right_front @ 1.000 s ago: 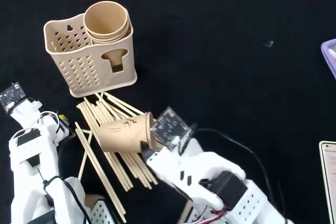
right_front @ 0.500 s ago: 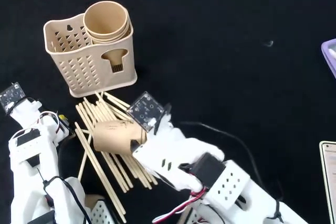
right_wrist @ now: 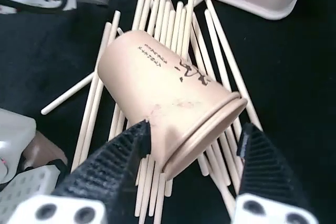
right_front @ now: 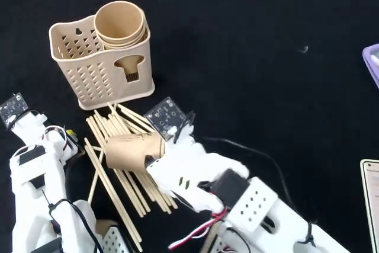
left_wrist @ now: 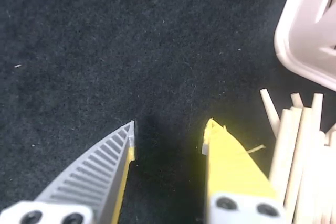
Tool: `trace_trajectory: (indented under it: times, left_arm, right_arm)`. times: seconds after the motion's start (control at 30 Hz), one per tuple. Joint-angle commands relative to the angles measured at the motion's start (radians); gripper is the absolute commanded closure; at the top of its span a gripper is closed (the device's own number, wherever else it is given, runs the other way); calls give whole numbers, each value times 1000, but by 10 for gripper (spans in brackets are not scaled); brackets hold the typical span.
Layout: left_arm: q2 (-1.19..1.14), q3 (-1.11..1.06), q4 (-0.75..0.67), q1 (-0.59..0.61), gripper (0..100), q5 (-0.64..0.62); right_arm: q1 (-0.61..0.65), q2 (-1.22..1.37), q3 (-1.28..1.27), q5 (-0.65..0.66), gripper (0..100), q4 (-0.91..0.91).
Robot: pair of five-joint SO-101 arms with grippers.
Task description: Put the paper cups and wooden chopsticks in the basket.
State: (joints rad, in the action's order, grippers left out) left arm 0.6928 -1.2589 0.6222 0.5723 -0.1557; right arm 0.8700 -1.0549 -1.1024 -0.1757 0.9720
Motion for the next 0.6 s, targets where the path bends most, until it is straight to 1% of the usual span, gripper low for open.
trace_trajectory:
  times: [0.0,0.13,0.27,0.37,0.43,0.5,0.57]
  left_arm:
    - [12,13,-14,-4,784,2]
    - [12,13,-14,-4,784,2]
    - [12,13,-14,-4,784,2]
    - [12,13,-14,-4,784,2]
    - [12,13,-14,-4,784,2]
    - [12,13,-14,-2,784,2]
    - [12,13,-14,-2,784,2]
  right_arm:
    - [12,22,-7,-43,717,-44]
    - [15,30,-21,-72,717,-63]
    - [25,30,-102,-143,717,-181]
    - [83,30,-159,-155,717,-267]
    - [129,30,-177,-155,717,-295]
    - [149,30,-179,-147,720,-301]
    - [147,24,-176,-146,760,-304]
